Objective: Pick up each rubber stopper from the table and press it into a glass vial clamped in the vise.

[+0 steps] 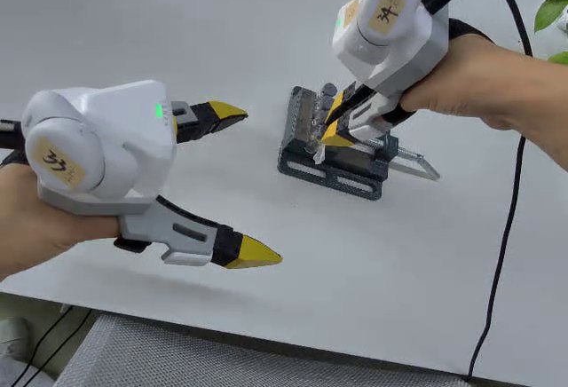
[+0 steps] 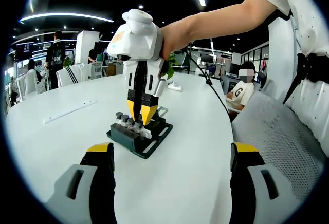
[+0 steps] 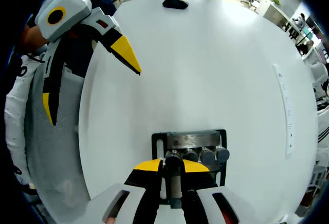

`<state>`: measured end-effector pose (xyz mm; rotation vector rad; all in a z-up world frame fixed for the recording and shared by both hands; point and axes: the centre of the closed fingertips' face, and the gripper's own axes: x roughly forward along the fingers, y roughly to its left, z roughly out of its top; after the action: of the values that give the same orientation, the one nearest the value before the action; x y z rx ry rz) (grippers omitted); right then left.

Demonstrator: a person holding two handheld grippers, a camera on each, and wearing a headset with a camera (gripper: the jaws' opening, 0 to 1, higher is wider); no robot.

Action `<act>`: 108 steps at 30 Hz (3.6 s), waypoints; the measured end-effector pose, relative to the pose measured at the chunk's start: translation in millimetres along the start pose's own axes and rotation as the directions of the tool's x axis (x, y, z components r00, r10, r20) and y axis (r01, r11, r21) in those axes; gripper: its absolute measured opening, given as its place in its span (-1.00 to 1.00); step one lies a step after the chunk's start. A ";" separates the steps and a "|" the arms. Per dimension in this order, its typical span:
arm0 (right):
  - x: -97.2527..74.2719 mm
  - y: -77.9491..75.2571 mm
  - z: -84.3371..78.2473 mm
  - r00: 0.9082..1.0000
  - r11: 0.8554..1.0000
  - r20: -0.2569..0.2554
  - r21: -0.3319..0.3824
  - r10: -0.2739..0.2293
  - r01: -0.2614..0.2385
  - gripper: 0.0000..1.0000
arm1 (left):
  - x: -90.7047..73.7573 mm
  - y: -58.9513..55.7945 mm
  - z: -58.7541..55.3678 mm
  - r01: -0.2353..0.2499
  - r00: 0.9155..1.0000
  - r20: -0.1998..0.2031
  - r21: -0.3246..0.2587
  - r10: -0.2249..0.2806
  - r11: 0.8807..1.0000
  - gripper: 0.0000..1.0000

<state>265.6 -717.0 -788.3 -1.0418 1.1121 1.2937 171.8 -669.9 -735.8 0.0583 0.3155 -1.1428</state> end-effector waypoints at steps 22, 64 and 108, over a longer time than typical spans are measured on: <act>-0.5 -2.2 -0.9 1.000 1.000 0.000 -0.012 -0.005 0.005 -0.85 | 1.0 -1.5 -1.9 0.009 1.000 -0.003 -0.004 -0.009 1.000 0.83; 0.8 -3.9 -0.5 0.985 0.998 -0.170 -0.051 0.014 -0.023 -0.90 | 0.9 -1.4 -1.1 0.009 1.000 0.004 -0.012 -0.009 1.000 0.78; 1.0 -2.1 1.1 0.997 1.000 -0.079 -0.023 -0.001 -0.001 -0.86 | -0.4 -2.2 -0.4 0.009 1.000 0.003 -0.017 -0.009 1.000 0.75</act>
<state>267.7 -715.8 -789.1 -1.1182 1.1588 1.2779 169.7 -670.4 -735.8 0.0403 0.3224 -1.1489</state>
